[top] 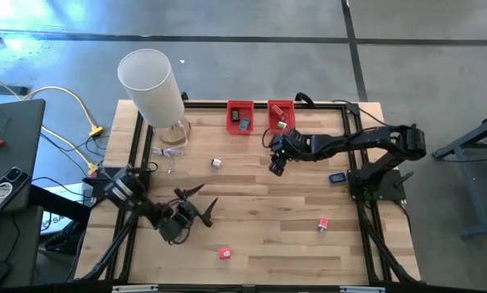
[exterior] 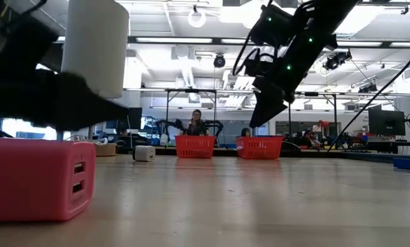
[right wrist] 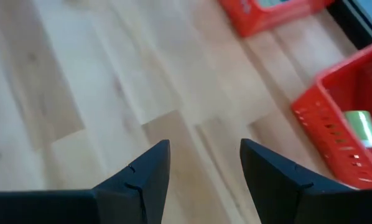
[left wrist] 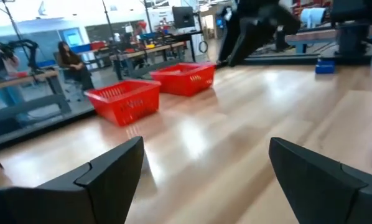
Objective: Pick & Place Office items
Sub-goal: Put the white charger adapter into the right red bin
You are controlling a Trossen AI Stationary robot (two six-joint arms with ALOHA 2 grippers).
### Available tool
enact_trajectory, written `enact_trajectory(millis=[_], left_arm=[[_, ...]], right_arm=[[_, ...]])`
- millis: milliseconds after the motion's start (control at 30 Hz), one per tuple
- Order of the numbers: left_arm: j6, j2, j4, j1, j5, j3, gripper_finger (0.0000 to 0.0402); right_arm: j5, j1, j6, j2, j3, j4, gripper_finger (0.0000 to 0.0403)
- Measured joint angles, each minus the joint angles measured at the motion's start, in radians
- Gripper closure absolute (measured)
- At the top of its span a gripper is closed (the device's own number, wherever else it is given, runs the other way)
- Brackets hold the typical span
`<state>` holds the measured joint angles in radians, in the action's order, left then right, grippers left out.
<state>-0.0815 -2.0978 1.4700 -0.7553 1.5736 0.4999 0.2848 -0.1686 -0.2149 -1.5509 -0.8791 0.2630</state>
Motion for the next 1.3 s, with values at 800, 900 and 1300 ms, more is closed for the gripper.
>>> enact_trajectory(millis=[800, 900, 1300], left_arm=[[-0.286, -0.155, 0.008, 0.183, -0.074, 0.008, 0.0065], [-0.287, -0.155, 0.007, 0.223, -0.079, 0.008, 0.0065], [-0.579, -0.143, -0.352, 0.414, -0.364, 0.003, 0.0065]], right_arm=[[0.000, 0.144, 0.062, 0.000, 0.014, -0.018, 0.0220], [-0.002, 0.146, 0.062, 0.000, 0.039, -0.023, 0.0220], [-0.008, 0.145, 0.050, 0.000, 0.111, -0.058, 0.0220]])
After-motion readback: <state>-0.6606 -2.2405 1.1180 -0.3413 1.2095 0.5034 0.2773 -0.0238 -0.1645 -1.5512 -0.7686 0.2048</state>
